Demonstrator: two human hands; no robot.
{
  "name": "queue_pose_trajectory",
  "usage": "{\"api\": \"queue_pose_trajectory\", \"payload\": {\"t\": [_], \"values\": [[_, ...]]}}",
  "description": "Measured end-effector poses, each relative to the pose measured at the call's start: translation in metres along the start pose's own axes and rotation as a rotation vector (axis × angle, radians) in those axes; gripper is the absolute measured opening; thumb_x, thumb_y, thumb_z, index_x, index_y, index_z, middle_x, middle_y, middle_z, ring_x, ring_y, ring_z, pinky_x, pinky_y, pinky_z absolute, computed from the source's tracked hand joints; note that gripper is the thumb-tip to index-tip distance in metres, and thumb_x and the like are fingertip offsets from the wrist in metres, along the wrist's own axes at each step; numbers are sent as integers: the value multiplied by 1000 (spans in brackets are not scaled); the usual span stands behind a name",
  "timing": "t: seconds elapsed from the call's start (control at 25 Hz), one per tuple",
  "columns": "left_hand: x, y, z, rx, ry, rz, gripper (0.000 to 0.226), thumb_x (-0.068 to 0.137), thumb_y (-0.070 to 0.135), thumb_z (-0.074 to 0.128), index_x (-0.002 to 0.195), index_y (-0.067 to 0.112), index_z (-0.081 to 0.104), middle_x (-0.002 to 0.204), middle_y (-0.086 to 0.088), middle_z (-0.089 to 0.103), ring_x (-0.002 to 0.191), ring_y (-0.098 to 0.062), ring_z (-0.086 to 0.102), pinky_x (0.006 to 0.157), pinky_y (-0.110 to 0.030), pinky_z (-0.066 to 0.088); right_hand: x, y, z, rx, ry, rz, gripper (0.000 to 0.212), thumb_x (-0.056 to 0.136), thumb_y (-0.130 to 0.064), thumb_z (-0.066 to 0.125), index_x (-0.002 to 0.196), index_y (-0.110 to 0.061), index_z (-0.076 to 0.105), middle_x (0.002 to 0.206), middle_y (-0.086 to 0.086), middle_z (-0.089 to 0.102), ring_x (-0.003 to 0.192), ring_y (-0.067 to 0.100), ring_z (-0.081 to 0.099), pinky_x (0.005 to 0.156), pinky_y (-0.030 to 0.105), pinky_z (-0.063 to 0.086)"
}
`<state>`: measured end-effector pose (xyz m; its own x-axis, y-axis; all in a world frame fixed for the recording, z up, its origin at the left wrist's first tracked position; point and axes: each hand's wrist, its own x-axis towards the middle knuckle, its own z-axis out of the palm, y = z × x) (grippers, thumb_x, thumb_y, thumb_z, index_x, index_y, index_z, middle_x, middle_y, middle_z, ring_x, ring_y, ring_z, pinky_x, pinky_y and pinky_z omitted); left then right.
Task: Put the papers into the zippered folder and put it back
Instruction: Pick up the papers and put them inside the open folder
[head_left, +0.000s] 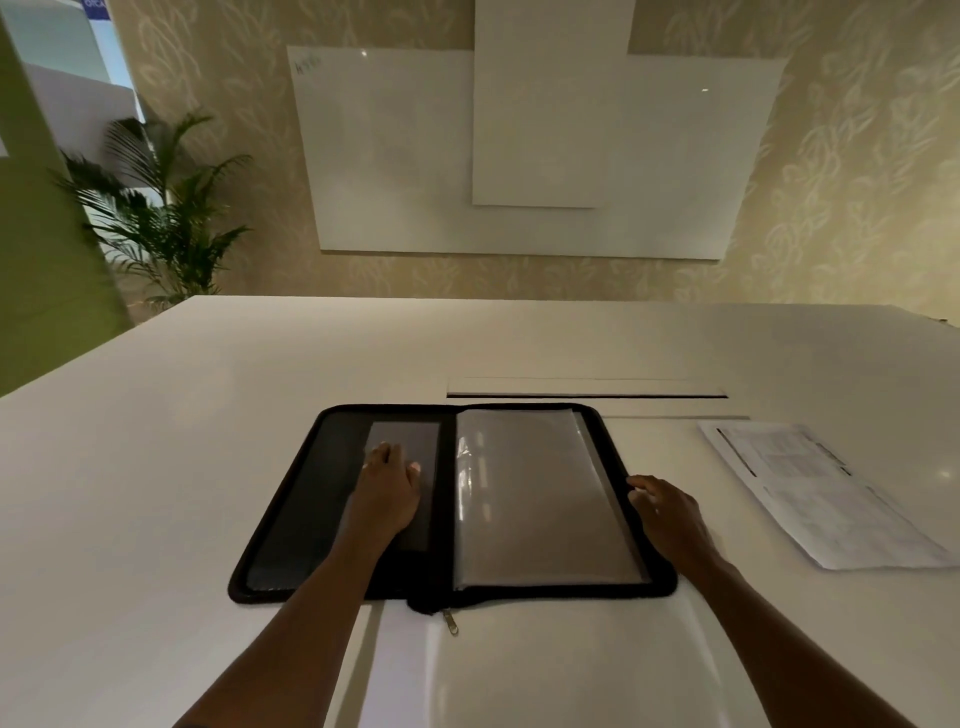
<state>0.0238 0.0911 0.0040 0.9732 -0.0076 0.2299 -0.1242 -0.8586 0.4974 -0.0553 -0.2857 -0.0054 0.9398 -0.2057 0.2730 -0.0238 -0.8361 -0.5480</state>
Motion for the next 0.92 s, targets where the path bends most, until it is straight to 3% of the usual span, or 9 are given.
{"api": "queue_pose_trajectory", "payload": {"t": [0.2,0.6,0.92], "values": [[0,79,44,-112,-121,116,52,102,28,40,148,5,35,157,-17,30,146,-28,27,118,-35,25,-3,32,-28,78,76,-7,28,95,-12,56,121,-12,66,122,4,68,117,21,61,97,24,40],[-16,236,127,-213,-261,275,56,101,41,40,150,14,34,158,-6,31,145,-19,29,116,-33,25,11,123,-95,94,194,-50,23,94,-11,58,113,-16,70,116,-1,70,110,15,63,94,23,40],[-23,331,190,-255,-325,272,57,100,37,44,152,17,29,162,-3,21,149,-16,19,119,-31,18,38,209,-134,20,219,9,25,92,-14,61,115,-15,68,119,2,69,112,21,63,95,27,41]]}}
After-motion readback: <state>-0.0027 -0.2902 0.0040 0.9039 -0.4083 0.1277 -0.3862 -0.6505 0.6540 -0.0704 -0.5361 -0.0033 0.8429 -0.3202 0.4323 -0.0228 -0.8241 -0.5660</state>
